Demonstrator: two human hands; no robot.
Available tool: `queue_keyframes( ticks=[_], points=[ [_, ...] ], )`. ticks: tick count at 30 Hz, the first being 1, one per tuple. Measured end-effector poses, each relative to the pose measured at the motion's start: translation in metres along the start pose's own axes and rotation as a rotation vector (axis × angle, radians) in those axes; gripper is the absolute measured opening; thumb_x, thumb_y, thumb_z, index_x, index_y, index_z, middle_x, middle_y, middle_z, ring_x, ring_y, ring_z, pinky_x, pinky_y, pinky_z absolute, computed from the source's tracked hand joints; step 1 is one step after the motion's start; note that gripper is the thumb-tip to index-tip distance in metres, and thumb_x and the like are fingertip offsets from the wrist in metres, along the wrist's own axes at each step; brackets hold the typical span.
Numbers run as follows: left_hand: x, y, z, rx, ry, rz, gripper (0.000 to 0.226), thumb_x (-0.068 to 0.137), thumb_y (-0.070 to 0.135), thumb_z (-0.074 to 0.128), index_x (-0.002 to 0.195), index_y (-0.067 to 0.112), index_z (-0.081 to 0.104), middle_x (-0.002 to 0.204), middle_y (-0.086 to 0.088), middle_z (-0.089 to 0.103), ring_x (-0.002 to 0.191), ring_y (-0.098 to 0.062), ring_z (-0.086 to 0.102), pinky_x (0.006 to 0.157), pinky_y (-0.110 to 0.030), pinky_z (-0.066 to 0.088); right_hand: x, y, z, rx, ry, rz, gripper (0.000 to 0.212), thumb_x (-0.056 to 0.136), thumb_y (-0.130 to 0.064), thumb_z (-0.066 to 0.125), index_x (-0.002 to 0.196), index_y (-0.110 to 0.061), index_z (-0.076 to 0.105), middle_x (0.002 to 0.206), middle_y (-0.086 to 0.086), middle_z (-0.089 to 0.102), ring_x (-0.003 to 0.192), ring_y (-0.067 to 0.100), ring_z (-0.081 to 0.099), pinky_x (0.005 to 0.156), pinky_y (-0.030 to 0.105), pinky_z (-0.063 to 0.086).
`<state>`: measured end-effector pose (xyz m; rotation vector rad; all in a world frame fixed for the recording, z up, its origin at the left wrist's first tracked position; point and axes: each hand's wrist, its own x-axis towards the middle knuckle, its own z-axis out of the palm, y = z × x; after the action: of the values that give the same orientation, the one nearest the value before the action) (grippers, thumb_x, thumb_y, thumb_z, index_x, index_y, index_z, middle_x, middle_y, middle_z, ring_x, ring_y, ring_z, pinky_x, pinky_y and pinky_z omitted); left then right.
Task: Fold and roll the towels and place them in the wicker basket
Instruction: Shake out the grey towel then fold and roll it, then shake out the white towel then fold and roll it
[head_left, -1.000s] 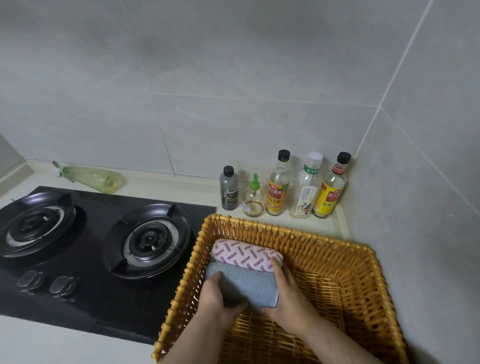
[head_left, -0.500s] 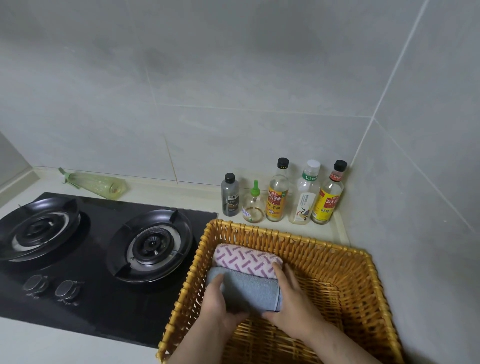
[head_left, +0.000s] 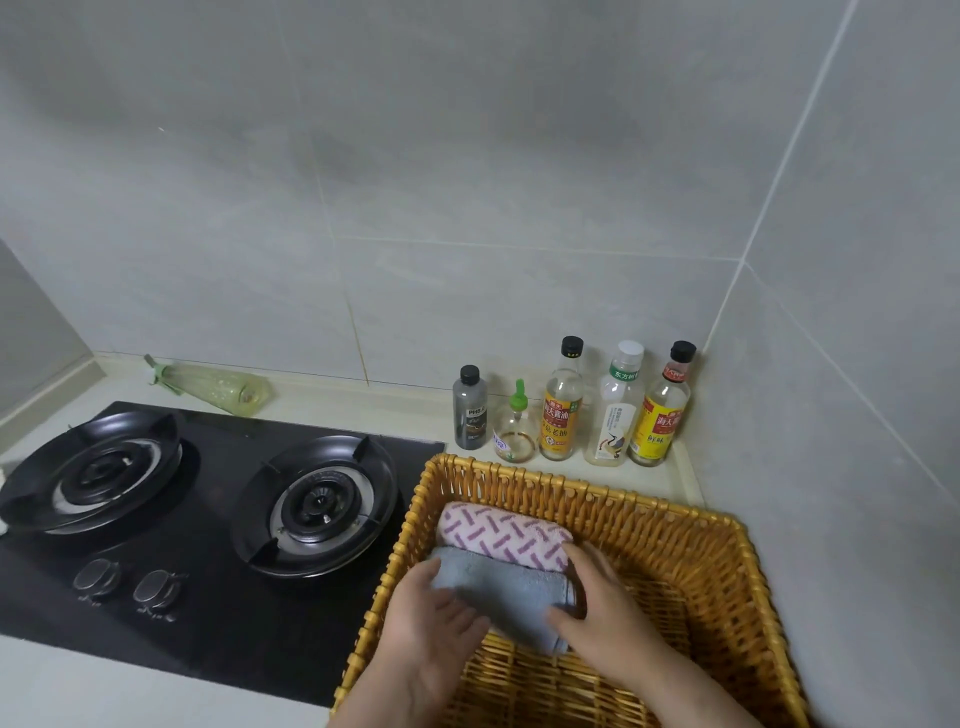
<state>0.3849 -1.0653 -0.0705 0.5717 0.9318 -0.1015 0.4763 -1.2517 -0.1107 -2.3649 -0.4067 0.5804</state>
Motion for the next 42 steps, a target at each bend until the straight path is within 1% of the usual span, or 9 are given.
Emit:
queue_keyframes(
  ticks=[4,8,12,15,18,22,30,37,42],
  points=[
    [-0.040,0.014,-0.011,0.132,-0.164,0.136,0.054,0.097,0.037,0.044,0.130,-0.006,0.050,0.125,-0.030,0.058,0.118,-0.042,0.055,0.105,-0.052,0.043,-0.007,-0.012,-0.012,0.238,0.042,0.099,0.056,0.091,-0.027,0.065,0.143,-0.029,0.045,0.145,-0.008,0.047,0.133,0.013,0.043,0.110,0.034,0.038],
    [-0.080,0.035,-0.030,0.276,-0.173,0.402,0.048,0.093,0.035,0.043,0.120,-0.003,0.058,0.116,-0.025,0.067,0.112,-0.040,0.062,0.099,-0.050,0.046,-0.025,-0.030,-0.025,0.359,0.052,0.056,0.041,0.093,-0.022,0.062,0.133,-0.023,0.054,0.130,-0.008,0.058,0.114,0.003,0.054,0.097,0.022,0.042],
    [-0.113,0.058,-0.053,0.557,-0.072,0.694,0.066,0.070,0.053,0.066,0.122,0.013,0.064,0.120,-0.004,0.070,0.114,-0.021,0.065,0.097,-0.043,0.049,-0.040,-0.054,-0.028,0.411,0.010,-0.042,0.032,0.095,-0.023,0.061,0.127,-0.024,0.058,0.122,-0.012,0.060,0.107,-0.009,0.052,0.085,0.009,0.041],
    [-0.132,0.062,-0.077,0.753,0.022,0.808,0.079,0.057,0.077,0.068,0.123,0.034,0.064,0.128,0.010,0.065,0.124,-0.010,0.056,0.106,-0.045,0.043,-0.048,-0.078,-0.023,0.369,-0.051,-0.119,0.033,0.094,-0.027,0.062,0.127,-0.030,0.058,0.124,-0.011,0.060,0.112,-0.004,0.053,0.093,0.018,0.042],
    [-0.145,0.062,-0.102,0.924,0.156,0.877,0.047,0.078,0.059,0.066,0.121,0.059,0.049,0.141,0.022,0.048,0.131,-0.006,0.046,0.112,-0.041,0.037,-0.055,-0.102,-0.017,0.306,-0.093,-0.178,0.032,0.091,-0.033,0.064,0.121,-0.042,0.057,0.127,-0.010,0.059,0.116,0.002,0.054,0.102,0.030,0.043],
    [-0.167,0.062,-0.135,1.159,0.268,0.961,0.054,0.092,0.039,0.060,0.134,0.056,0.030,0.147,0.029,0.028,0.131,0.000,0.034,0.107,-0.027,0.034,-0.071,-0.132,-0.005,0.285,-0.129,-0.265,0.026,0.090,-0.038,0.065,0.108,-0.055,0.057,0.128,-0.019,0.058,0.117,-0.003,0.054,0.107,0.036,0.043],
    [-0.241,0.067,-0.232,1.212,0.408,0.978,0.056,0.090,0.053,0.054,0.139,0.055,0.028,0.148,0.034,0.023,0.133,0.003,0.036,0.108,-0.025,0.035,-0.126,-0.212,0.052,0.245,-0.189,-0.394,0.039,0.092,-0.034,0.063,0.127,-0.046,0.052,0.132,-0.015,0.054,0.120,0.002,0.052,0.103,0.030,0.046],
    [-0.331,0.055,-0.353,1.169,0.570,1.033,0.053,0.086,0.058,0.054,0.133,0.057,0.029,0.133,0.047,0.021,0.132,0.011,0.027,0.112,-0.020,0.025,-0.203,-0.298,0.139,0.181,-0.268,-0.563,0.035,0.091,-0.032,0.065,0.118,-0.050,0.053,0.127,-0.018,0.056,0.120,0.001,0.051,0.102,0.027,0.045],
    [-0.392,0.040,-0.435,1.077,0.667,1.038,0.056,0.076,0.073,0.050,0.129,0.058,0.038,0.135,0.045,0.026,0.132,0.006,0.031,0.113,-0.030,0.032,-0.265,-0.344,0.198,0.152,-0.356,-0.657,0.035,0.090,-0.036,0.064,0.117,-0.053,0.050,0.125,-0.028,0.054,0.119,-0.003,0.052,0.100,0.024,0.045]
  ],
)
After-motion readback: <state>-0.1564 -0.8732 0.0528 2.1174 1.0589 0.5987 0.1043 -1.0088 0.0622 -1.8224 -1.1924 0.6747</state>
